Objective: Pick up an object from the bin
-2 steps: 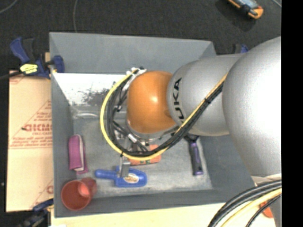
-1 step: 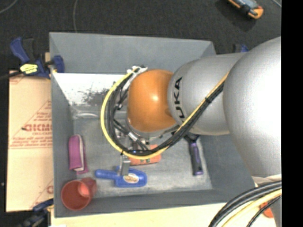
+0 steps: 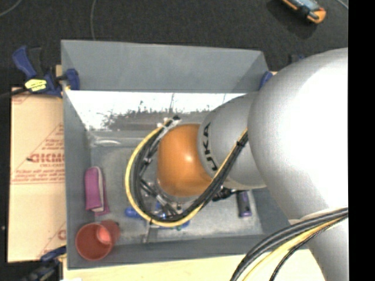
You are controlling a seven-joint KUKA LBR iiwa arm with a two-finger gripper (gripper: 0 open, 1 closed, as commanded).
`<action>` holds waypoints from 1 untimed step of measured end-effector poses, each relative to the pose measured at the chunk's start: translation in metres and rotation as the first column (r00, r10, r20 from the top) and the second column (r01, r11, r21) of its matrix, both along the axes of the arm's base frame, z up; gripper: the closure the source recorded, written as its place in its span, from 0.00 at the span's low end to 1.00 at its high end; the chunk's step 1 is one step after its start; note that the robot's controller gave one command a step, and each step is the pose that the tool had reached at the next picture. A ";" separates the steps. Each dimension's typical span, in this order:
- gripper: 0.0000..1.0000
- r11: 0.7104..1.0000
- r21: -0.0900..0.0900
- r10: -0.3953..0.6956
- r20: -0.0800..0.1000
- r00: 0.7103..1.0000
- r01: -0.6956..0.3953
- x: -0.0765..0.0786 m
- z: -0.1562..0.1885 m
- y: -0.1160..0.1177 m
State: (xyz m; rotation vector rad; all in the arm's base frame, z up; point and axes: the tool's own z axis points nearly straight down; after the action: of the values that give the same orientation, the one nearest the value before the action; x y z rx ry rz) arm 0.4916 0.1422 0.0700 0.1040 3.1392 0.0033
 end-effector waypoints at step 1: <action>0.00 0.995 0.001 0.095 0.015 0.995 -0.095 -0.012 0.064 0.010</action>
Offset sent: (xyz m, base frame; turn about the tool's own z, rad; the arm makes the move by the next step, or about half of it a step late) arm -0.0007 -0.0454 0.0300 -0.0535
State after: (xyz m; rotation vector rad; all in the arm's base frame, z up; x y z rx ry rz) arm 0.4799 0.1520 0.1339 -0.0448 3.1263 0.0071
